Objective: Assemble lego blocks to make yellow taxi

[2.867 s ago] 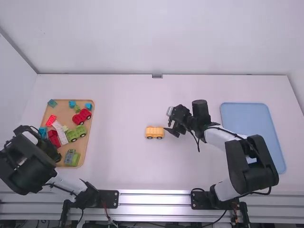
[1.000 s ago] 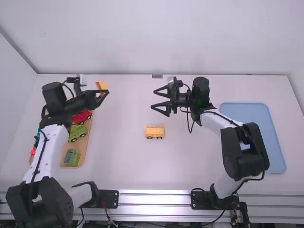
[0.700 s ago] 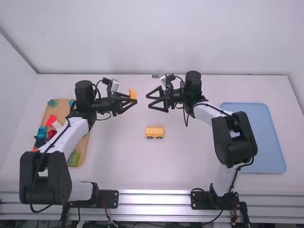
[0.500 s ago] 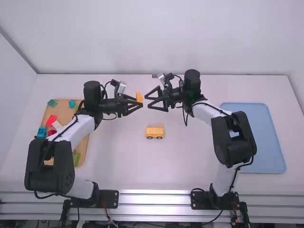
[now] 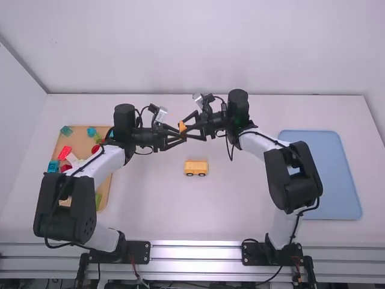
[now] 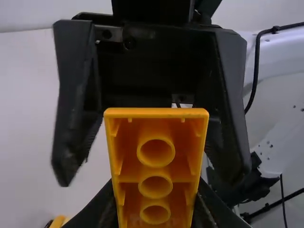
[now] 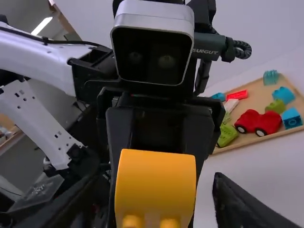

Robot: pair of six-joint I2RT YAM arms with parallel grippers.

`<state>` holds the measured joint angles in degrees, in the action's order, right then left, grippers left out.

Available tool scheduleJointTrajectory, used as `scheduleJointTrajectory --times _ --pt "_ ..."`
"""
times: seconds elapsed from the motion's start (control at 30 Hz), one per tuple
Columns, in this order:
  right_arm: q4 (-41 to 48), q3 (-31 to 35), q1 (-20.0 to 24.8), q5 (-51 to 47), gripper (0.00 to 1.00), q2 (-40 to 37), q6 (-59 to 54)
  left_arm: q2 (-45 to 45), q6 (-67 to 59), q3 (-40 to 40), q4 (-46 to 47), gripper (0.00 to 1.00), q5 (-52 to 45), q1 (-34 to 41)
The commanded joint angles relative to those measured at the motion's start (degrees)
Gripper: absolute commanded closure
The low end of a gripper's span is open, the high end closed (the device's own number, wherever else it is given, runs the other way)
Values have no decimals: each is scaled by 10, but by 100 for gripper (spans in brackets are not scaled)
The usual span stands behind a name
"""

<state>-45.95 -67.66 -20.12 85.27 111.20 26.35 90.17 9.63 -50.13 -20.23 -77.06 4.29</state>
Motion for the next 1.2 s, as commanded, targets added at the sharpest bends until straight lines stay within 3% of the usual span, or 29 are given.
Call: scheduleJointTrajectory --times 0.0,0.1,0.3,0.4,0.5,0.57,0.77,0.83,1.0,1.17 --pt "-3 -18 2 -1 46 1 9 0 -5 7 2 87 0 2" --pt "-4 -18 2 -1 58 1 8 0 -4 7 3 88 0 3" --pt "-3 -18 2 0 71 1 9 0 -4 7 0 87 2 2" --pt "-3 -18 2 -1 79 1 9 0 -4 7 0 74 4 2" --pt "-3 -18 2 -9 87 1 9 0 16 7 0 67 31 2" --pt "-4 -18 3 -33 88 1 23 0 27 7 0 57 44 2" --pt "-16 -18 39 -131 85 0 17 0 39 7 19 2 124 2" --pt "-15 -17 56 -139 86 0 11 0 42 7 25 1 159 2" --pt "107 -17 106 -239 91 -9 -68 0 83 7 44 1 296 2" --pt "384 -30 125 -481 92 -58 -238 0 120 7 112 1 515 -5"
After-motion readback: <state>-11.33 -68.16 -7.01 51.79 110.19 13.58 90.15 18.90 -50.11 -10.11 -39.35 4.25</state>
